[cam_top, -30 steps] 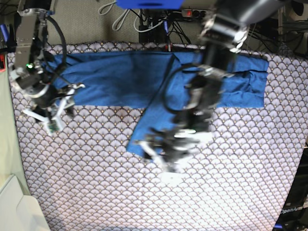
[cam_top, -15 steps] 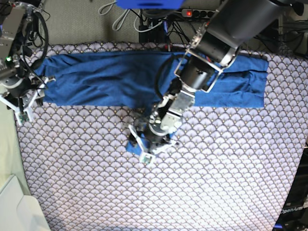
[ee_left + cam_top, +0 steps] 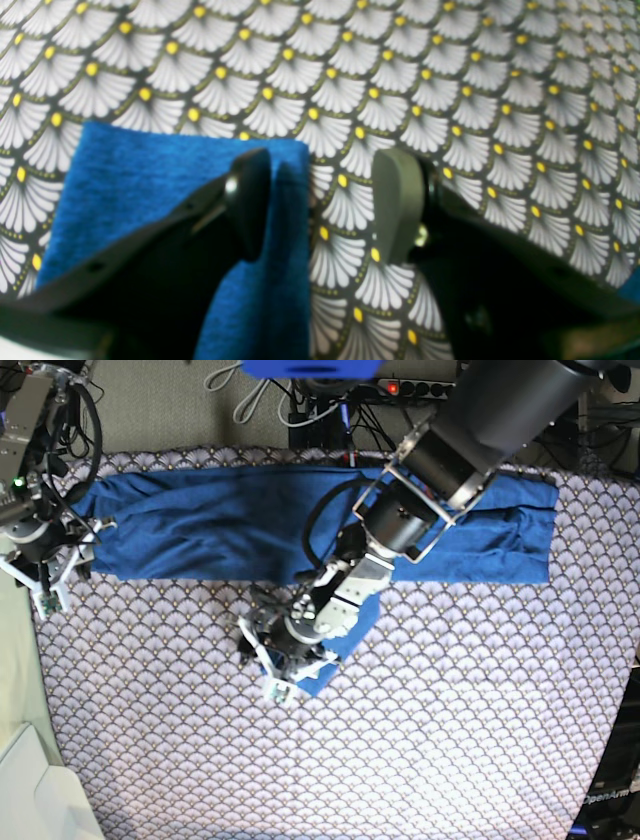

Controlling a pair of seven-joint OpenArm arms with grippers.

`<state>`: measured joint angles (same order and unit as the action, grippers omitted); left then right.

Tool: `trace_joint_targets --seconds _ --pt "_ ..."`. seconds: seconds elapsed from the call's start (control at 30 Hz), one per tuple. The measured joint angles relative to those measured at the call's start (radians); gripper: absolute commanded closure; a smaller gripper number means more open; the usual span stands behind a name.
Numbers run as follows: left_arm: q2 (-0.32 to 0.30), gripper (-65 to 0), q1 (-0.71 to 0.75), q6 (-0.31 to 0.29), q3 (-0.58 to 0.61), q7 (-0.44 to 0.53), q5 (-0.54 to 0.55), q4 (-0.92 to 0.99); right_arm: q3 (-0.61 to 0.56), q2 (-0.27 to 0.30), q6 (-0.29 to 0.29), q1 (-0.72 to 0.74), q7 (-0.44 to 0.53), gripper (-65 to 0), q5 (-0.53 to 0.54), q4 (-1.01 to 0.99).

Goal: Fold the T-shirt properly
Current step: 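Reach the left gripper to the sleeve cuff and grasp it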

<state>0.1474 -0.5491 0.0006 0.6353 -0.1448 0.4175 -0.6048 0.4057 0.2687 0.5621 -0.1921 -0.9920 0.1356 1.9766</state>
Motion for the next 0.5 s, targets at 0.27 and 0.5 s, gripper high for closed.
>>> trace_joint_targets --seconds 0.27,0.5 --pt "-0.001 -32.2 0.000 -0.001 0.010 0.000 0.013 0.003 0.000 0.000 0.000 0.000 0.000 -29.5 0.000 0.000" --pt "0.000 -32.2 0.000 -0.004 0.009 0.023 0.007 0.051 0.000 0.000 0.000 0.000 0.000 -29.5 0.000 0.000"
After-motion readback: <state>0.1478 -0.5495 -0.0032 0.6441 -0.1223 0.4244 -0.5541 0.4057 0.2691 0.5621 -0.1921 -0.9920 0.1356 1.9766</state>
